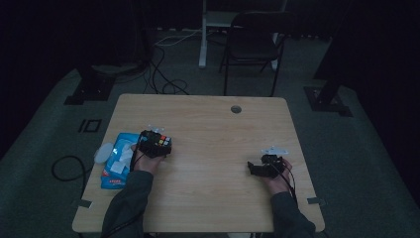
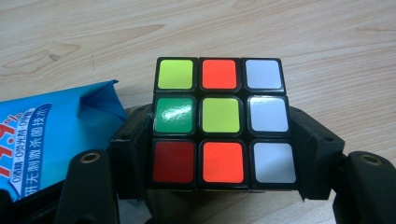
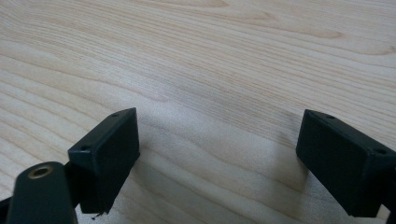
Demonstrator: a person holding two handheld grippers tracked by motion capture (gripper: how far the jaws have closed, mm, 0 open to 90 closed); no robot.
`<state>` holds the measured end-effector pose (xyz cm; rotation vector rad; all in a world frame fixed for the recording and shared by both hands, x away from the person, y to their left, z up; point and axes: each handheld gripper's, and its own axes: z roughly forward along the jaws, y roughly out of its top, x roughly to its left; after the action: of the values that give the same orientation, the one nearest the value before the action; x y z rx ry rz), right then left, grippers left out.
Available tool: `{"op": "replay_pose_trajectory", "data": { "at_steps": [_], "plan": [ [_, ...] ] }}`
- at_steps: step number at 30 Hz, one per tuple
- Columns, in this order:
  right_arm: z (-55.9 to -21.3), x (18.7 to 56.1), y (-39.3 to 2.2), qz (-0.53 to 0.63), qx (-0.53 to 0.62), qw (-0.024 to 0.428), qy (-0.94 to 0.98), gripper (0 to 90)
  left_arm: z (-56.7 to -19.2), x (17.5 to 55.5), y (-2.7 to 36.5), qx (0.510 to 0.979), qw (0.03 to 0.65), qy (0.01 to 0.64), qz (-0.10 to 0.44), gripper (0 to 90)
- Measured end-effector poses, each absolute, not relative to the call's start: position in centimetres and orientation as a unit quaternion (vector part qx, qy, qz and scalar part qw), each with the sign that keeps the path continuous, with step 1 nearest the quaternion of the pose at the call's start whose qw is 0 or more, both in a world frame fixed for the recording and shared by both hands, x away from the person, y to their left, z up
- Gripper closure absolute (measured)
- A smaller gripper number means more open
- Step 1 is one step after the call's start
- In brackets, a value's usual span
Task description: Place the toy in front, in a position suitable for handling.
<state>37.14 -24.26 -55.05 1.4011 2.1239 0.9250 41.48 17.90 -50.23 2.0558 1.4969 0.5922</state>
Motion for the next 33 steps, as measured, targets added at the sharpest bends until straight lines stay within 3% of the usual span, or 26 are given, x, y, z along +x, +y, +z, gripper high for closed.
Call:
{"op": "replay_pose_trajectory", "data": {
  "at_steps": [17, 33],
  "plan": [
    [-55.0, 37.1, -24.3, 0.333, 0.506, 0.215, 0.766, 13.5, -48.1, 39.1, 12.7, 0.793, 0.315, 0.485, 0.194, 34.2],
    [-55.1, 37.1, -24.3, 0.333, 0.504, 0.215, 0.767, 13.5, -48.7, 36.2, 5.9, 0.824, 0.327, 0.431, 0.169, 34.2]
  ]
}}
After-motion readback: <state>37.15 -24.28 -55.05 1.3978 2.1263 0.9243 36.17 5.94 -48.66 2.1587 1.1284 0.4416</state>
